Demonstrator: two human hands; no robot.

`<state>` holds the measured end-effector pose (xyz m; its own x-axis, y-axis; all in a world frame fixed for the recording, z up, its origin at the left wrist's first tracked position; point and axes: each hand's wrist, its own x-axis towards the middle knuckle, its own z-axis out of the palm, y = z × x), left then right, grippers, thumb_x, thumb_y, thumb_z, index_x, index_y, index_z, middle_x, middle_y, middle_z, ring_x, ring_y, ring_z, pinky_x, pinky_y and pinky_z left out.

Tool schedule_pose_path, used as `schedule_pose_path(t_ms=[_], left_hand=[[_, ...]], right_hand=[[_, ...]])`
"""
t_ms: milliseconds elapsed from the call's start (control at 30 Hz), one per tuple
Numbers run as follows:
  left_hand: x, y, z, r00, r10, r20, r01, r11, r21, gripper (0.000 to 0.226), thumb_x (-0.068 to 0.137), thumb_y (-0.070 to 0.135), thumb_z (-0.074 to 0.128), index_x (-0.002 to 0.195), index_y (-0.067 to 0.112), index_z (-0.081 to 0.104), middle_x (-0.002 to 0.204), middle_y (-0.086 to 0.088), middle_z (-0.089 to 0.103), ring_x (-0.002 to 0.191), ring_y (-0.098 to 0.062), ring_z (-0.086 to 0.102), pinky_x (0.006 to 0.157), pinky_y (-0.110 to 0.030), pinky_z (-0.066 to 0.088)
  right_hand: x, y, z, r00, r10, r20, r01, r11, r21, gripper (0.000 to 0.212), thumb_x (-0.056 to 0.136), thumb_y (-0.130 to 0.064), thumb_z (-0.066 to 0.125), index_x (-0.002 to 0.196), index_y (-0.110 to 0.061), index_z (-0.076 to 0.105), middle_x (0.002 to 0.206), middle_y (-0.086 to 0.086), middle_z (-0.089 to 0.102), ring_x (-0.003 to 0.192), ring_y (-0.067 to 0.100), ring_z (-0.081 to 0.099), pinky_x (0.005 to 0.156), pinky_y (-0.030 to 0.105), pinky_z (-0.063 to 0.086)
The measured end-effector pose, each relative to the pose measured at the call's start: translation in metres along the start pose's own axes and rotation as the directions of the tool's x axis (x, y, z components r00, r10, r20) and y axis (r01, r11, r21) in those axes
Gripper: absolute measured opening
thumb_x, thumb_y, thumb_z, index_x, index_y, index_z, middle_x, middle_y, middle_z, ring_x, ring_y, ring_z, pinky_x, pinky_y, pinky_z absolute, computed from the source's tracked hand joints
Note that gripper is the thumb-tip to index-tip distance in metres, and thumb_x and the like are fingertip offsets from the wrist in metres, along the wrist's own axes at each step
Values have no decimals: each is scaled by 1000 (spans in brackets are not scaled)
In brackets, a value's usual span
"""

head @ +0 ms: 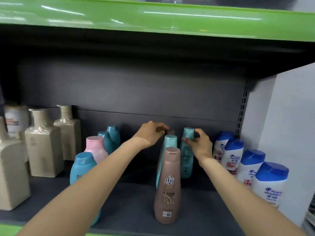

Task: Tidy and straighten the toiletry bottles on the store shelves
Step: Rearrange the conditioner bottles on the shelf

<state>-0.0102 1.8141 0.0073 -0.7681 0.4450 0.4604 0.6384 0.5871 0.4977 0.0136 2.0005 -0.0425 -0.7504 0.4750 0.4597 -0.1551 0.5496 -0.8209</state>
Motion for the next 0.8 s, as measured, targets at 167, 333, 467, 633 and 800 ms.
schedule_pose_path(t_ms=[167, 333, 467, 633, 800], left_hand=[[3, -6, 4, 998, 61, -28, -61, 998, 0, 26, 90, 9, 55, 112, 17, 66, 112, 1, 69, 105, -13, 61, 84, -8, 34], [6, -10, 10, 994, 37, -105, -51, 990, -132, 15, 87, 14, 63, 100, 16, 71, 100, 5, 70, 94, -5, 60, 78, -1, 35], [9, -11, 15, 986, 16, -168, -44, 985, -166, 8, 84, 14, 68, 91, 14, 72, 91, 4, 70, 85, -4, 58, 70, 5, 35], [11, -14, 18, 984, 30, -177, -62, 982, -179, 4, 84, 12, 68, 86, 14, 71, 85, 6, 69, 86, -9, 62, 73, -1, 40], [12, -16, 19, 983, 39, -181, -75, 978, -195, 3, 83, 13, 69, 84, 15, 71, 88, 5, 71, 88, -9, 64, 77, -5, 43]], right_hand=[[16, 1, 6, 995, 30, 95, -34, 999, 37, 33, 82, -24, 72, 111, -13, 61, 100, 6, 64, 95, 22, 60, 87, 38, 50], [24, -3, -2, 961, 107, 253, -152, 974, 165, 13, 88, -18, 64, 100, -19, 58, 93, -2, 60, 90, 18, 57, 77, 39, 48], [27, 6, -2, 959, 87, 268, -152, 961, 230, 10, 88, -18, 64, 98, -17, 60, 95, 3, 62, 92, 24, 61, 74, 42, 50], [33, 13, 13, 970, 60, 235, -127, 951, 282, 8, 87, -17, 65, 93, -19, 60, 106, 14, 65, 96, 31, 63, 76, 47, 53], [40, 11, 34, 975, 20, 220, -77, 963, 257, 13, 87, -22, 65, 100, -25, 62, 105, 7, 66, 98, 24, 63, 87, 48, 54]])
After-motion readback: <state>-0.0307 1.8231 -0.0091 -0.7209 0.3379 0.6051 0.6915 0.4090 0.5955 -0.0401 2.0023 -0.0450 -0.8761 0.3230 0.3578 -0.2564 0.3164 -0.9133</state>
